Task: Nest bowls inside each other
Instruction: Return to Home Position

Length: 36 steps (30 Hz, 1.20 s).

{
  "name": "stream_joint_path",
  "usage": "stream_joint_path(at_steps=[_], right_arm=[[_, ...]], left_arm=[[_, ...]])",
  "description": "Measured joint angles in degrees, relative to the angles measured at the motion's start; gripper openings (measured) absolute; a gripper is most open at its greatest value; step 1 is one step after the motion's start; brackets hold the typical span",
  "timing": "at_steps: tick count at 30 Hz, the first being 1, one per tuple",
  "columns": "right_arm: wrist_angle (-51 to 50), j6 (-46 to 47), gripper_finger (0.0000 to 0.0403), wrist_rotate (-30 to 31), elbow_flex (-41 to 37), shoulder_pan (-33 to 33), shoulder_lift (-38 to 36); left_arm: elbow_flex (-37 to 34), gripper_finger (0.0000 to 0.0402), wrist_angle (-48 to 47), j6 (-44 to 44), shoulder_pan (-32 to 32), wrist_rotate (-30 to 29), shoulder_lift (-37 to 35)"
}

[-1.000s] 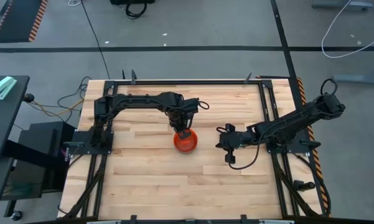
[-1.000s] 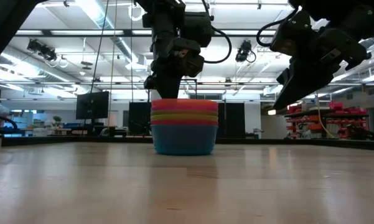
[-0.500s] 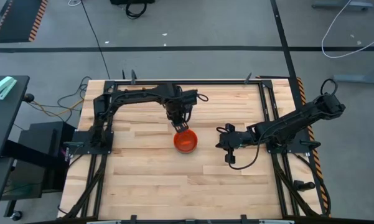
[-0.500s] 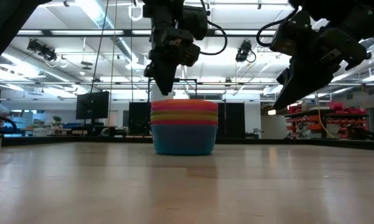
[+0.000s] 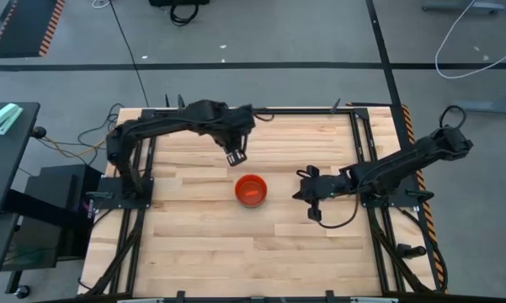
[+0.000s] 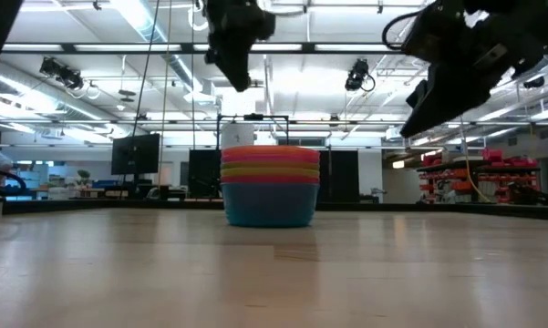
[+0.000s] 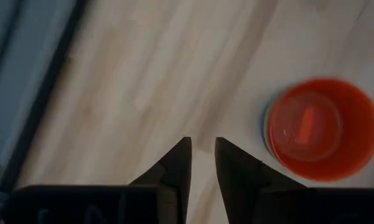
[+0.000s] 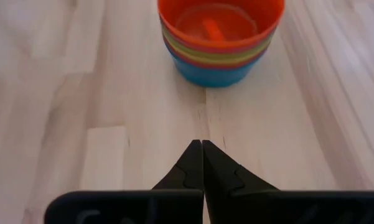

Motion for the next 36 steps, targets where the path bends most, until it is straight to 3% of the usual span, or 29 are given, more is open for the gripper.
stream_joint_path(at_steps=[8, 15, 21, 25, 28, 31, 36], right_arm=[[-1.9, -0.9, 0.0003, 0.0, 0.0, 3.1, -6.9], [-2.0, -1.0, 0.0003, 0.0, 0.0, 6.2, -12.6], [-7.2, -1.2, 0.0003, 0.0, 0.0, 6.7, -16.8], [-12.1, 1.6, 0.0003, 0.0, 0.0, 6.7, -18.6], [-11.4, 1.3, 0.0003, 0.0, 0.0, 6.7, -20.0], [-8.7, 0.6, 0.0006, 0.0, 0.0, 6.7, -21.9], [-5.4, -1.0, 0.0017, -1.4, 0.0, 6.7, -26.7]], left_arm=[[-12.1, 0.0085, 12.5, 0.4, -0.8, -2.9, -12.7], [-21.1, 0.0081, 17.8, -2.1, -2.3, -3.4, -22.7], [-25.8, 0.0077, 17.8, -2.1, -6.1, -3.4, -27.7], [-26.2, 0.0082, 11.1, -3.0, -7.1, -3.8, -28.7], [-27.6, 0.0086, 10.9, -4.8, -8.7, -10.2, -28.7], [-30.9, 0.0089, 16.0, -3.5, -10.5, -15.8, -30.1], [-39.4, 0.0086, 29.8, 0.4, -12.9, -15.0, -35.9]])
